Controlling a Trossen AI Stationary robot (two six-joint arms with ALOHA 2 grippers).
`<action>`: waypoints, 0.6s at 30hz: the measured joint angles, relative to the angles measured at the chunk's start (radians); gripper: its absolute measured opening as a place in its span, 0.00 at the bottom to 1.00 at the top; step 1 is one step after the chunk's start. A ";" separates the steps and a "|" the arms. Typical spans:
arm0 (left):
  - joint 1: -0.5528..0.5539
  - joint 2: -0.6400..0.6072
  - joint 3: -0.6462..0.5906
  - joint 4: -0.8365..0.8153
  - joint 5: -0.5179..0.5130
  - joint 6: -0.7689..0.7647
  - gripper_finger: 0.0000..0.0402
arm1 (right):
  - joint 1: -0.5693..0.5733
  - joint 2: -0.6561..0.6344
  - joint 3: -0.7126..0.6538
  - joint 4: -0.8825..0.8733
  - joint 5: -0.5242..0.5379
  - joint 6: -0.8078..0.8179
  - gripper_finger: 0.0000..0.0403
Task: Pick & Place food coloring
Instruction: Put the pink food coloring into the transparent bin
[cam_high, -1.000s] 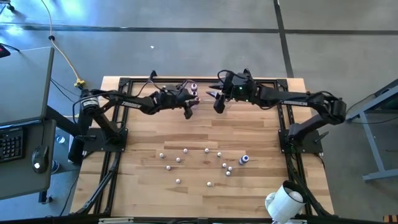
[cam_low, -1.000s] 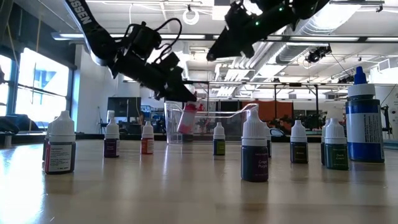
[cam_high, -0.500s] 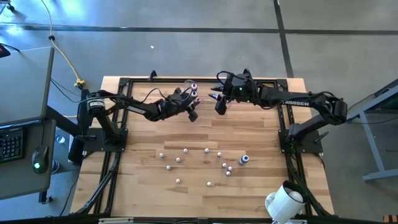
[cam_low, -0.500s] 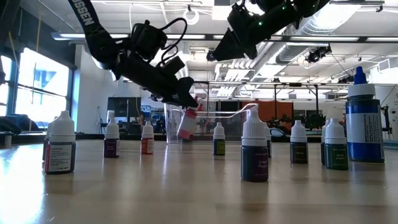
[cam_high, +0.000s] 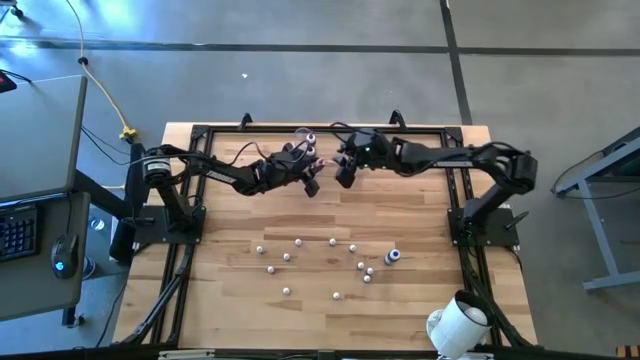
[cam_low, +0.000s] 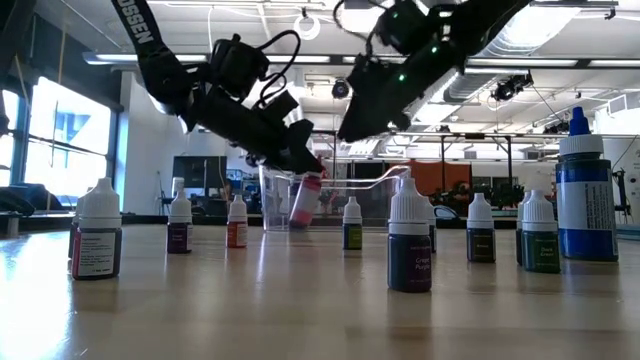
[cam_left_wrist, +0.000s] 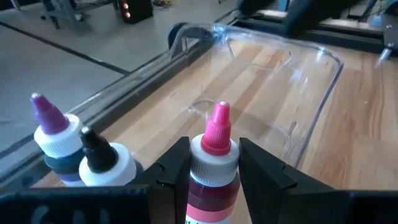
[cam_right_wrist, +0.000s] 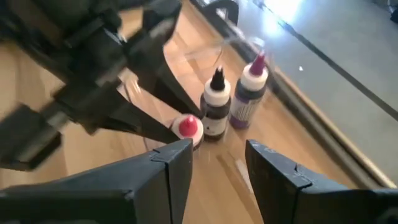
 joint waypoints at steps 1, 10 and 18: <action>0.000 0.000 0.000 -0.002 0.000 0.000 0.26 | 0.000 0.017 0.000 0.011 0.000 0.000 0.35; 0.000 0.000 0.000 -0.006 0.001 0.000 0.26 | -0.001 0.103 -0.001 0.104 -0.012 0.003 0.35; 0.000 0.000 0.000 -0.006 0.003 0.001 0.26 | 0.000 0.107 -0.001 0.162 -0.001 0.000 0.35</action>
